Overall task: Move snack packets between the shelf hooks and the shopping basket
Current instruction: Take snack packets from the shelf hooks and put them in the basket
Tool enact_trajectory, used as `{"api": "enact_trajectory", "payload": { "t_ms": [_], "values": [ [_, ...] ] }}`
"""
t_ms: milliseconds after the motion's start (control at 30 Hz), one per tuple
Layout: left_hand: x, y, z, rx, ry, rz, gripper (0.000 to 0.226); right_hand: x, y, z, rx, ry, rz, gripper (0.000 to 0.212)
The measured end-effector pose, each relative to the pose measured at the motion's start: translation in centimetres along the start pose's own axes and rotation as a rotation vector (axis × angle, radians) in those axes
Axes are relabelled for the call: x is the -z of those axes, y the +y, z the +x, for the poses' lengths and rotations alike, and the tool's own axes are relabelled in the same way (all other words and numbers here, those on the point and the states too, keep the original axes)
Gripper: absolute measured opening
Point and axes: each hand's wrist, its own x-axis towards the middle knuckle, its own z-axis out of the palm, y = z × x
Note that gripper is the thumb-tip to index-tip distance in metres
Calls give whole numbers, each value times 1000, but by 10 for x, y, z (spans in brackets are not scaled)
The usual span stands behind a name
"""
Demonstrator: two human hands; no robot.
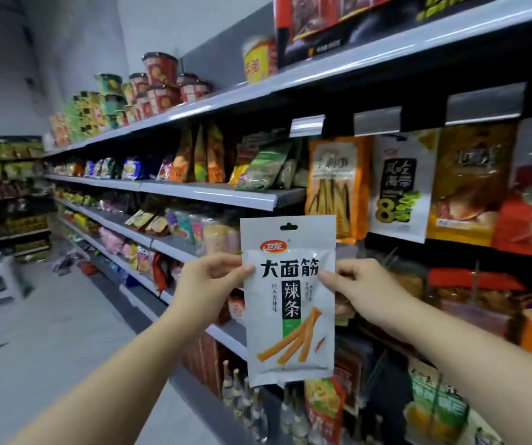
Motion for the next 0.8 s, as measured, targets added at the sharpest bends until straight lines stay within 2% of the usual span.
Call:
{"api": "enact_trajectory", "payload": {
  "t_ms": [67, 133, 267, 400, 533, 700, 800],
  "values": [
    [-22, 39, 8, -71, -29, 3, 3, 40, -20, -14, 19, 72, -22, 24],
    [-50, 71, 11, -113, -67, -24, 2, 80, -32, -32, 27, 140, -58, 25],
    [-119, 125, 6, -168, -145, -69, 7, 164, -34, -66, 44, 257, -121, 31],
    [-203, 170, -7, -248, -207, -90, 3, 247, -25, -111, 21, 366, -112, 25],
    [-304, 211, -30, -279, -321, -132, 8, 334, -12, -167, -39, 471, -159, 23],
    [-418, 250, -64, -281, -437, -195, 6, 428, 15, -228, -121, 638, -299, 42],
    [-468, 270, -81, -272, -517, -212, 10, 467, 27, -257, -122, 729, -302, 36]
  ]
}}
